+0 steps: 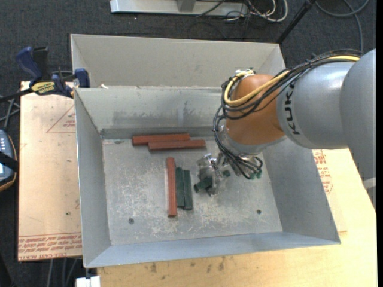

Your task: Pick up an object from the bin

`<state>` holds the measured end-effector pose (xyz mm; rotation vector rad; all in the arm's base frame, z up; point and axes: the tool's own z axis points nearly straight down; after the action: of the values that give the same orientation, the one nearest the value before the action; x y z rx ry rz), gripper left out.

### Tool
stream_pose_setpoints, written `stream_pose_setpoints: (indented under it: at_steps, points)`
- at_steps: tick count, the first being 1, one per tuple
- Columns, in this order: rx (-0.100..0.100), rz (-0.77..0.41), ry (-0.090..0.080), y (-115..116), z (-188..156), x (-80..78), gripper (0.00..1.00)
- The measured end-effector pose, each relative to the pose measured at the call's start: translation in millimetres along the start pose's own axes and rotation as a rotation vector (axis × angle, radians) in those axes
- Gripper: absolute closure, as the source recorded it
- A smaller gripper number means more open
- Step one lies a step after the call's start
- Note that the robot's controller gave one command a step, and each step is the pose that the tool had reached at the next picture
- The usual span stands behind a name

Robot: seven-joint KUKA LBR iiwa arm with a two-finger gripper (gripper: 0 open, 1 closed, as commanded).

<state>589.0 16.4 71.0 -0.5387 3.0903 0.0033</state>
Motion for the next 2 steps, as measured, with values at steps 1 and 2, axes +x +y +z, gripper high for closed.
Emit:
stream_pose_setpoints:
  at_steps: [1, 2]
  points:
    - [0.002, 0.066, -0.001, -0.8, -150.0, 3.9, 1.00]
    - [0.001, 0.067, 0.001, -0.7, -149.0, 4.5, 0.00]
